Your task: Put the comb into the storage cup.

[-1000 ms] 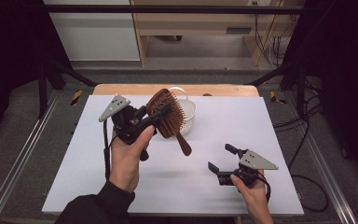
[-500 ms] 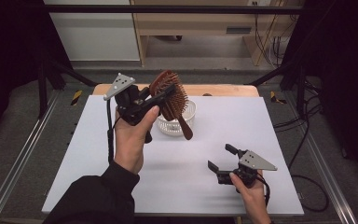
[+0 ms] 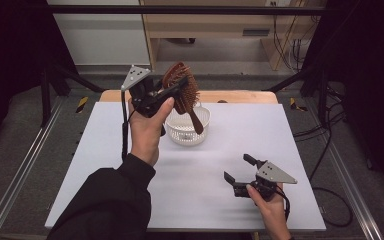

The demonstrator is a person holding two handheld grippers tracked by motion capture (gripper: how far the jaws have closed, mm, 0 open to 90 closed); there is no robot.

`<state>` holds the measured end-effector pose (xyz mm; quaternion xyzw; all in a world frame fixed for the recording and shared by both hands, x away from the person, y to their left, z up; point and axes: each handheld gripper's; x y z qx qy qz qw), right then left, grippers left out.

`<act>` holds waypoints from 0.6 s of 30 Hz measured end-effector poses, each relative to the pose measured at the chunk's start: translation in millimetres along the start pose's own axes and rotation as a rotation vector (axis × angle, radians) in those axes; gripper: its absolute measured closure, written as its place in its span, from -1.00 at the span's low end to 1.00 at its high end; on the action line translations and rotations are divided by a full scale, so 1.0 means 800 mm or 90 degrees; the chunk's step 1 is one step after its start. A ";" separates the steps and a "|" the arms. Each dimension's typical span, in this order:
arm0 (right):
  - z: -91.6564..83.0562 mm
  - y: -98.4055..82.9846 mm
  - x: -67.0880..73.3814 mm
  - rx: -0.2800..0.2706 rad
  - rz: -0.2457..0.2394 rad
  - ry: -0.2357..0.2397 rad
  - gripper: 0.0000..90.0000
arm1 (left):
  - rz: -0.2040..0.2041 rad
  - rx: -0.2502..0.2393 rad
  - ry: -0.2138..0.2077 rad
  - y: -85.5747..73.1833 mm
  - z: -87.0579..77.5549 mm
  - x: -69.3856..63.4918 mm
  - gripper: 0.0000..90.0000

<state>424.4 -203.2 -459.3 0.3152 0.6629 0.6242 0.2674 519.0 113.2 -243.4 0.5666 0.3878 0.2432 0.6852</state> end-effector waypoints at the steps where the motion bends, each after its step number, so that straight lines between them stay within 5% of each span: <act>1: 0.000 0.000 0.000 -0.001 -0.001 0.000 -0.84 | 0.001 -0.002 0.004 0.001 0.004 0.002 0.14; 18: 0.000 -0.002 -0.002 0.001 -0.007 -0.009 -0.83 | 0.036 -0.023 0.043 -0.010 0.055 0.022 0.14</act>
Point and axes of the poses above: each handheld gripper's, and its own axes: z roughly forward along the jaws, y roughly out of its top, x roughly to its left, and after that the axes turned 5 degrees about -x, right-handed
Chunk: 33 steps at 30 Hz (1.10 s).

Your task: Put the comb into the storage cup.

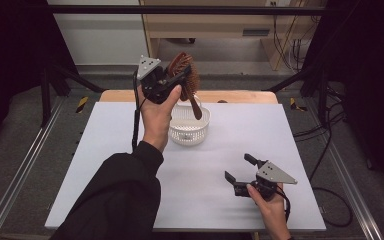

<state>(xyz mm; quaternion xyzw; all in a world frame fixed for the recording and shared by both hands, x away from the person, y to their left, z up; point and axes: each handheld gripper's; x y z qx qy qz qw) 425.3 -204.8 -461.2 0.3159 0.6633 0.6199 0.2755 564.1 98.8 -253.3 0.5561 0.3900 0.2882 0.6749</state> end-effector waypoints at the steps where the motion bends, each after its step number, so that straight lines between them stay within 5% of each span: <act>1: 0.000 0.000 0.000 0.001 0.000 0.000 -0.84 | 0.000 0.000 0.000 0.000 0.000 0.000 0.14; 17: 0.002 -0.002 0.002 0.004 0.002 0.005 -0.83 | 0.002 0.011 0.041 -0.021 0.018 0.025 0.14; 33: 0.002 -0.002 0.002 0.002 0.000 0.006 -0.83 | 0.009 0.023 0.057 -0.037 0.025 0.031 0.14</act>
Point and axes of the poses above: each handheld gripper's, and its own axes: z roughly forward along the jaws, y roughly out of its top, x roughly to its left, and after that the axes turned 5 degrees about -x, right-handed
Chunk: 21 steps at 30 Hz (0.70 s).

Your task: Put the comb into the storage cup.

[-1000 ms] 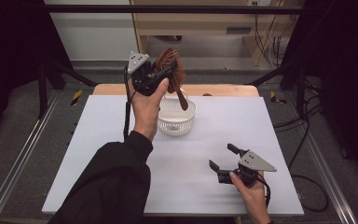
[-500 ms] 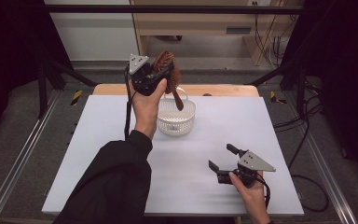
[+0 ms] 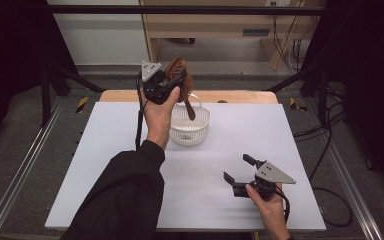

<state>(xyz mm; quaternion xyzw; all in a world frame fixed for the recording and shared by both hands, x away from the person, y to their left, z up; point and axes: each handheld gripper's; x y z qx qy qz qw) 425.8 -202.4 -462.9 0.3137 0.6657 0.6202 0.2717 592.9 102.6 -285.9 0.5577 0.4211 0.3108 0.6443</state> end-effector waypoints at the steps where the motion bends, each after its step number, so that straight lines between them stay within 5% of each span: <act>1: 0.000 0.000 0.000 0.000 0.000 0.000 -0.83 | 0.001 0.000 0.001 -0.001 0.000 0.001 0.14; 21: 0.000 -0.001 0.000 0.002 0.001 0.000 -0.83 | 0.013 0.023 0.002 -0.024 0.009 -0.005 0.13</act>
Point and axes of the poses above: each handheld gripper's, and its own axes: z roughly forward along the jaws, y roughly out of its top, x roughly to its left, and after that the axes turned 5 degrees about -x, right-handed
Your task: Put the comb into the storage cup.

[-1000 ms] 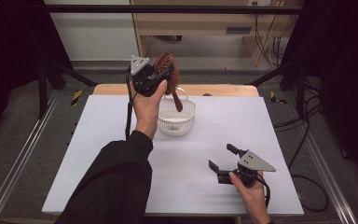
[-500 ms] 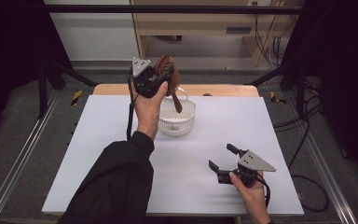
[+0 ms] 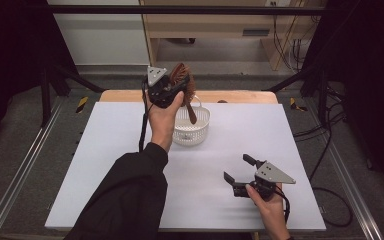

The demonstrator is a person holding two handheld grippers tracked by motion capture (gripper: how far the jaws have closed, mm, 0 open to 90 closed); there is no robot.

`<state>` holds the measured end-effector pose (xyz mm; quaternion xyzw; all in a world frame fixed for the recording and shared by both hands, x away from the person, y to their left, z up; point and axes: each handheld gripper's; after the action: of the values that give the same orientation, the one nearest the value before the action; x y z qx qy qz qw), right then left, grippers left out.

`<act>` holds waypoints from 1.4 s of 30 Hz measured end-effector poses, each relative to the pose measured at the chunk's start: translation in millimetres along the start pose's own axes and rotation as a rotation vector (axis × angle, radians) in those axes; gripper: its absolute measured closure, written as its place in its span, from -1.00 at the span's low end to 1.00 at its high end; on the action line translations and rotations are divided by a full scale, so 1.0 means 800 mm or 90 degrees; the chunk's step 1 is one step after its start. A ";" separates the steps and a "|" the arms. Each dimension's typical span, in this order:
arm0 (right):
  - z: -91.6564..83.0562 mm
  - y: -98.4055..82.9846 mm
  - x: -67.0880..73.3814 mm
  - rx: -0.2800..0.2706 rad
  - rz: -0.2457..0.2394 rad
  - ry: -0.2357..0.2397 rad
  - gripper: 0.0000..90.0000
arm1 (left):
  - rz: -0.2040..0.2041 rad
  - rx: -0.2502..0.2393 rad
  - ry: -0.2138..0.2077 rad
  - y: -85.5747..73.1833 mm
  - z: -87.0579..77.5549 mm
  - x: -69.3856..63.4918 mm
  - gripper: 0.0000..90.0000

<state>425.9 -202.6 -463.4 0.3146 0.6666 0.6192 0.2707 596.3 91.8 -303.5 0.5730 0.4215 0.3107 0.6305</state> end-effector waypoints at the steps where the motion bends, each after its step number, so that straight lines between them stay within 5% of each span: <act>1: 0.000 0.000 0.000 0.000 0.000 0.000 -0.83 | 0.007 0.004 0.000 -0.003 0.002 -0.002 0.13; 5: 0.000 0.000 0.000 0.002 -0.002 0.001 -0.83 | 0.038 0.023 -0.003 -0.013 0.008 -0.010 0.13; 10: 0.000 0.000 0.000 0.002 -0.002 0.001 -0.83 | 0.012 0.024 -0.002 -0.022 0.011 -0.010 0.13; 42: 0.001 -0.001 0.000 0.003 -0.001 0.003 -0.83 | -0.009 0.040 -0.016 -0.047 0.017 -0.020 0.13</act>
<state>426.5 -202.4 -464.2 0.3133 0.6690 0.6181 0.2688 597.8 65.6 -337.7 0.5933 0.4270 0.2857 0.6197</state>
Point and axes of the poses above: each handheld gripper's, and its own axes: z roughly forward along the jaws, y roughly out of its top, x roughly to its left, and after that the axes turned 5 degrees about -x, right-handed
